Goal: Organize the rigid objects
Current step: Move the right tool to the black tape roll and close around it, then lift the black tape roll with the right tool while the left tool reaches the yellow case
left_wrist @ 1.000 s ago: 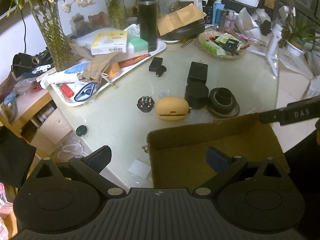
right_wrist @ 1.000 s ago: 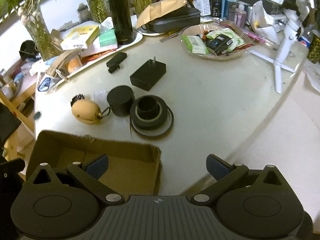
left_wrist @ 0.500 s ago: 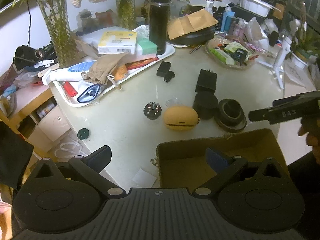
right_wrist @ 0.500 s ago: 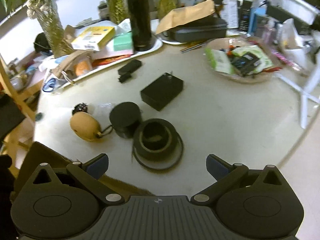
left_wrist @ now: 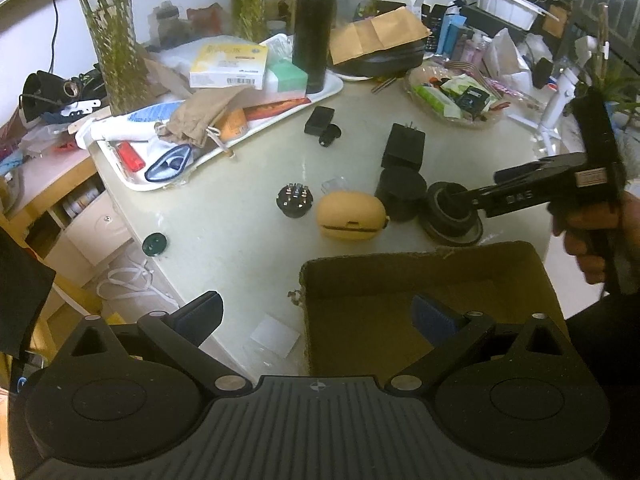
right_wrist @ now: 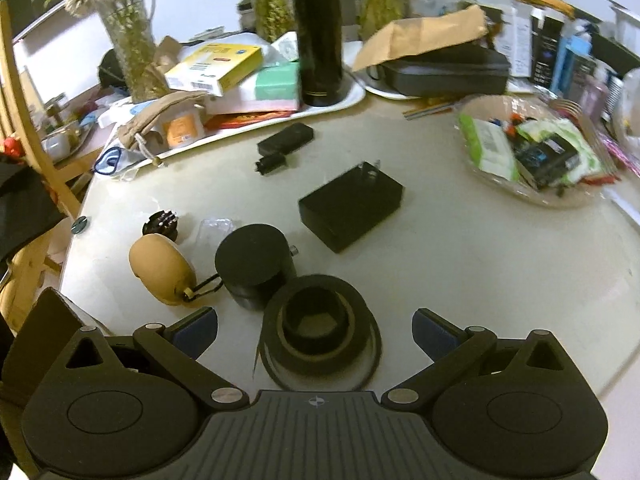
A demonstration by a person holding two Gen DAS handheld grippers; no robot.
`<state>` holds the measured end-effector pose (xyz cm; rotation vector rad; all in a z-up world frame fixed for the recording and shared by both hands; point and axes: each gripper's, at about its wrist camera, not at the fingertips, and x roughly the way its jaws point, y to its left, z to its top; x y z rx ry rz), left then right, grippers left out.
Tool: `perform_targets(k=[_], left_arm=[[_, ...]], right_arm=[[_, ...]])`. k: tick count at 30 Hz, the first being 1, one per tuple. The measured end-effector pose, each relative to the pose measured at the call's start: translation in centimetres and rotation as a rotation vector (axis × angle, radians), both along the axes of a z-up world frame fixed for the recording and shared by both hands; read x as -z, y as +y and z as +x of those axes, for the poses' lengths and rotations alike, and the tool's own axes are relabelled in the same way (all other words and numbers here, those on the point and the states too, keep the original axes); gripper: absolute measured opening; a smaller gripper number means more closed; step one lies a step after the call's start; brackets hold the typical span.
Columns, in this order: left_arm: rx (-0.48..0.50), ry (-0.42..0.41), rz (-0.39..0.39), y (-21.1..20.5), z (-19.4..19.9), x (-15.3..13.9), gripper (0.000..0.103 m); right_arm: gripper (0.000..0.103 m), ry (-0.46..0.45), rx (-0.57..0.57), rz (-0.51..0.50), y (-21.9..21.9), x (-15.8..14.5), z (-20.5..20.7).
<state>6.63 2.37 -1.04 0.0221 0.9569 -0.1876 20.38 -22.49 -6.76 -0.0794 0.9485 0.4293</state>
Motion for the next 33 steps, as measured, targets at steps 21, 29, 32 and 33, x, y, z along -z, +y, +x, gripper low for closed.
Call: perform_targets(k=[21,29,32,33], left_arm=[[0.015,-0.023,-0.064,0.2,0.0,-0.2,0.103],[0.026,-0.037,-0.046,0.1,0.6,-0.4,0.103],[0.030,-0.040,-0.037,0.0,0.9,-0.5,0.103],[0.033,-0.043,-0.035,0.0,1.1,-0.6,0.103]], right_arm=[[0.075,0.018,-0.052,-0.049,1.7,3.8,2.0],[0.075,-0.004,-0.033,-0.008,1.0,2.7,1.2],[0.075,-0.029,-0.031,-0.002,0.8,1.7,0.8],[0.075,-0.035,-0.030,0.000,0.8,1.3,0.7]])
